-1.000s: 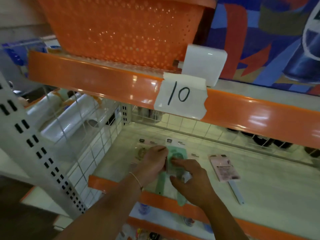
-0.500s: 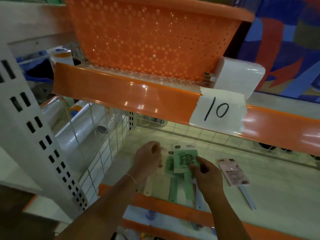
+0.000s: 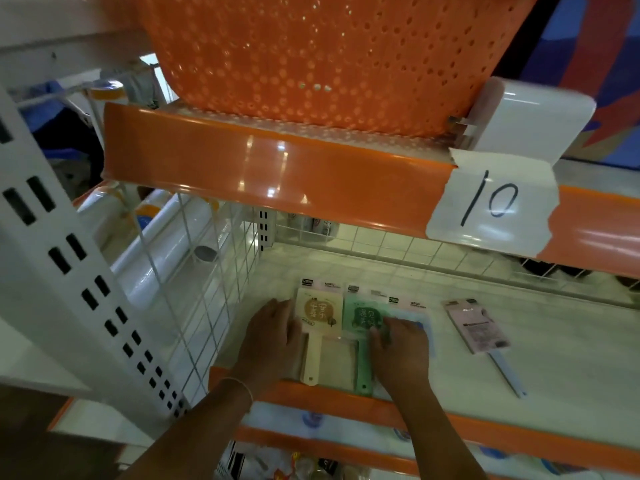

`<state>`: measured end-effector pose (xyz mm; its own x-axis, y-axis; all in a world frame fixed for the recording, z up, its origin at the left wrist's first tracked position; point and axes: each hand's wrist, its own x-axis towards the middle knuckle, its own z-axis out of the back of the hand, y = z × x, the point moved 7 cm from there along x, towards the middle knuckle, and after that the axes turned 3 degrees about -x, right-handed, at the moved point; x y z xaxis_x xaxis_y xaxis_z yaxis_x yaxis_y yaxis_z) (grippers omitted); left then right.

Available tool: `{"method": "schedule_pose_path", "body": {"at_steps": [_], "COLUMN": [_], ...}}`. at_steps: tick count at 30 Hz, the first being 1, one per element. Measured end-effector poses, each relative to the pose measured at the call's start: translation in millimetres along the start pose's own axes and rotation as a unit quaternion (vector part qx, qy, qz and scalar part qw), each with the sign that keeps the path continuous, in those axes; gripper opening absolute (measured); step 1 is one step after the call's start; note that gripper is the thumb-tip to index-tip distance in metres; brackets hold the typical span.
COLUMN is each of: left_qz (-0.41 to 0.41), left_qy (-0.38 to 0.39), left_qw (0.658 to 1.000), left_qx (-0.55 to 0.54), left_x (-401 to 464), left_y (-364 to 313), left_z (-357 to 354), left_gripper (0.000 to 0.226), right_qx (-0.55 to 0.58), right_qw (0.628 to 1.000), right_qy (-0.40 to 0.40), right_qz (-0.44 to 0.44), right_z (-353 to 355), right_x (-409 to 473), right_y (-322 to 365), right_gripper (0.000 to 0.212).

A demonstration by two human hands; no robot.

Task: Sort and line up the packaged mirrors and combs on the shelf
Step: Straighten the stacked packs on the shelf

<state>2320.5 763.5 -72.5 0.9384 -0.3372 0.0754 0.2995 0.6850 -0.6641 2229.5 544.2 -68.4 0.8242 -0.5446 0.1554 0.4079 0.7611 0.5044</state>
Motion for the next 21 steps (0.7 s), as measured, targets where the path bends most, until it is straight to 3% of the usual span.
{"method": "schedule_pose_path", "body": {"at_steps": [4, 8, 21], "left_qz": [0.009, 0.007, -0.012], "left_qy": [0.016, 0.024, 0.018], "left_qw": [0.999, 0.998, 0.998], "left_qx": [0.043, 0.055, 0.052], "left_x": [2.7, 3.2, 2.5], "left_y": [7.3, 3.5, 3.8], "left_z": [-9.2, -8.8, -10.8], "left_gripper": [0.050, 0.054, 0.045], "right_qx": [-0.039, -0.056, -0.049], "right_qw": [0.998, 0.996, 0.990], "right_qy": [-0.037, -0.056, -0.106], "right_qz": [0.033, 0.048, 0.078], "right_z": [-1.6, -2.6, -0.4], "right_x": [-4.0, -7.1, -16.1], "right_y": [-0.9, 1.3, 8.1], "right_gripper": [0.026, 0.031, 0.025]}}
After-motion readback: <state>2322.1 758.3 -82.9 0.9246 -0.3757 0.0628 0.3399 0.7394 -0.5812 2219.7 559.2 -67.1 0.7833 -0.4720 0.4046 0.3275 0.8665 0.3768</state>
